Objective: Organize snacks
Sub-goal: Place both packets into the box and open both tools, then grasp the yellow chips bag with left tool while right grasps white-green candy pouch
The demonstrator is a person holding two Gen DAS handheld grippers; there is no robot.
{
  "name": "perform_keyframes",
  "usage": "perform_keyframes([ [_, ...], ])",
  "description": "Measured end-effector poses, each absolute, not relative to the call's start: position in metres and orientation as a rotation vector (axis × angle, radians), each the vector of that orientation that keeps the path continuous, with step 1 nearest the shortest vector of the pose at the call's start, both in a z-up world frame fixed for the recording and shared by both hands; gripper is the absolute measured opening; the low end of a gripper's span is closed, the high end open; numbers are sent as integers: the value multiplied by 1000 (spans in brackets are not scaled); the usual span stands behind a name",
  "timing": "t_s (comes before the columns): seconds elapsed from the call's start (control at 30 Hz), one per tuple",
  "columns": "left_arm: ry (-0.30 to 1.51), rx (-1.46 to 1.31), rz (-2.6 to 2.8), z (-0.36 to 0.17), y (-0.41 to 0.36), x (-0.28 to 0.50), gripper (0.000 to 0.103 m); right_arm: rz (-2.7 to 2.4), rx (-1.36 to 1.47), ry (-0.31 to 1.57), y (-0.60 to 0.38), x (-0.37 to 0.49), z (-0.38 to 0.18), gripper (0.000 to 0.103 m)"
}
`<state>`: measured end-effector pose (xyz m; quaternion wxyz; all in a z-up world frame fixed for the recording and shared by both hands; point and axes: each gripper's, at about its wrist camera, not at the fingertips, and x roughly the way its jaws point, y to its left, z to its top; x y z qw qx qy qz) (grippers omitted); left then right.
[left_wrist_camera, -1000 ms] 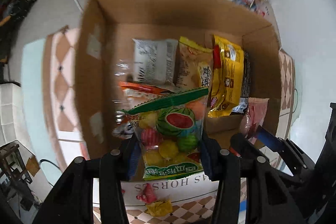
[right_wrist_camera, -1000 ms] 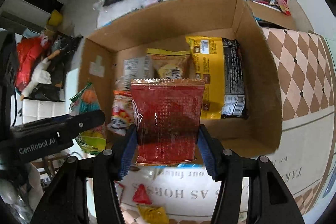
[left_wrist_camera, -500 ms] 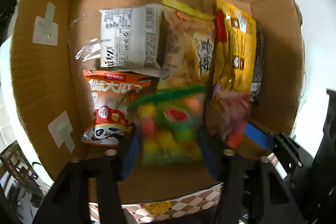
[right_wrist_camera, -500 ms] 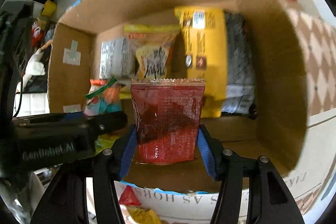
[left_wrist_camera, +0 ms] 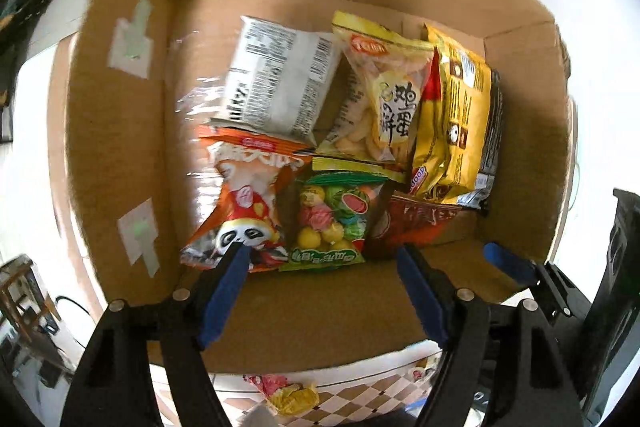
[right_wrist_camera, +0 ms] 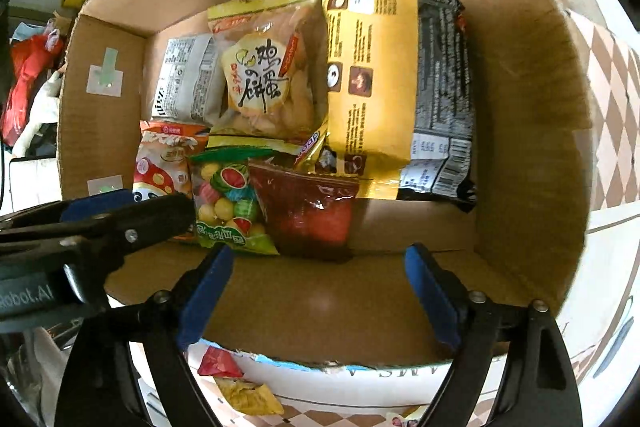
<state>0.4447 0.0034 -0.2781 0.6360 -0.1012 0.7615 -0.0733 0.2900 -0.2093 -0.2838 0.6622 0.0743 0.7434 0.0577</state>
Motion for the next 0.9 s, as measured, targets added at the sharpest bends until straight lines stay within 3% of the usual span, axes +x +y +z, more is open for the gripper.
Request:
perform_keyframes([
  [0.9, 1218, -110, 8, -149, 21, 332, 75, 82, 50, 1277, -231, 208, -135, 90],
])
